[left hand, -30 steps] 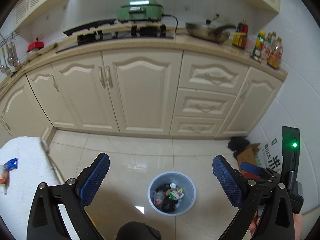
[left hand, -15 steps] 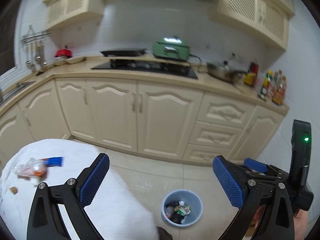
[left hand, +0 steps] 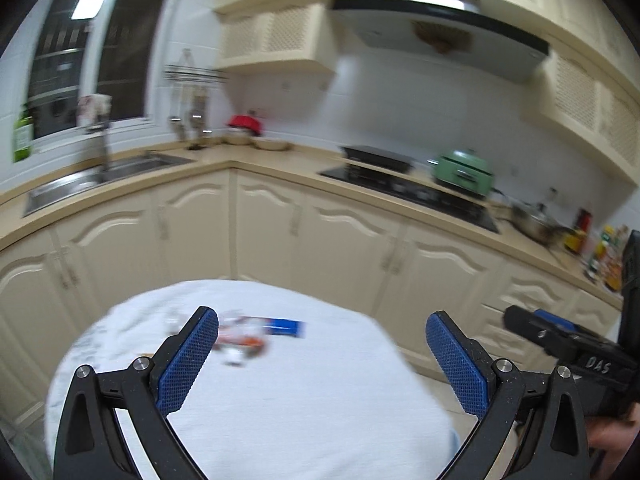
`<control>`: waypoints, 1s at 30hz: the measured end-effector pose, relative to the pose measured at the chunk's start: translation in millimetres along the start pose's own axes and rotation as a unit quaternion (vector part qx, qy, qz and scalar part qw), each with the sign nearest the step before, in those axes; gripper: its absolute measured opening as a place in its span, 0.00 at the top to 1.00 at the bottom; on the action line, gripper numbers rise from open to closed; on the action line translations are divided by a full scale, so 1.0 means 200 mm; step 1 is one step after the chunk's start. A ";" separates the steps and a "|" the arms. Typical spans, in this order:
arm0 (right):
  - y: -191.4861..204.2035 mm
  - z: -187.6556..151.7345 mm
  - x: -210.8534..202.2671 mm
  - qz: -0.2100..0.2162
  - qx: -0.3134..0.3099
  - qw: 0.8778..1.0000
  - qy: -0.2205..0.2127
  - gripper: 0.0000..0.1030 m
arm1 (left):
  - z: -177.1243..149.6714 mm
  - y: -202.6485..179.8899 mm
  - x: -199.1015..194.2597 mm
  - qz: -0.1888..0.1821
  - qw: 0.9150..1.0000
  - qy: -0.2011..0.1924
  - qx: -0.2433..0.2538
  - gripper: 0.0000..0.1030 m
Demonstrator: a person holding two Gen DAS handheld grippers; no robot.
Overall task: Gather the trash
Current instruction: 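Move both tools back over the table, then grasp the white plastic cup with the right tool while the left tool grasps the small crust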
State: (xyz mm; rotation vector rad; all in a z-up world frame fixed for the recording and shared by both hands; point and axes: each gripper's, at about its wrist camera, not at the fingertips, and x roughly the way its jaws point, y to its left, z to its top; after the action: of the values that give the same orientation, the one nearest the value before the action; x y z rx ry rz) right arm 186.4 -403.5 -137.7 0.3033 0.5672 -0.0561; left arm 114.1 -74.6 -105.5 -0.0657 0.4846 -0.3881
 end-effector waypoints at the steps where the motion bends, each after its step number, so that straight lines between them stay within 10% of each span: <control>1: 0.05 0.00 0.02 0.005 -0.005 1.000 0.001 0.00 | -0.02 0.07 -0.04 0.013 1.000 -0.003 -0.008 0.01; 15: 0.66 -0.15 0.51 0.051 -0.075 0.993 0.073 0.00 | -0.19 0.57 -0.06 0.118 0.989 0.048 -0.077 0.01; 30: 0.82 -0.34 1.09 0.036 -0.073 0.983 0.162 0.05 | -0.05 0.71 0.81 0.157 0.977 0.138 -0.038 0.01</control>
State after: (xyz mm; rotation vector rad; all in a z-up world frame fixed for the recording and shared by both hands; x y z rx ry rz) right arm 357.2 -219.8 -265.4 0.1897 0.8792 0.1079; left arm 289.6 -4.7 -208.1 -0.0089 0.7722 -0.0659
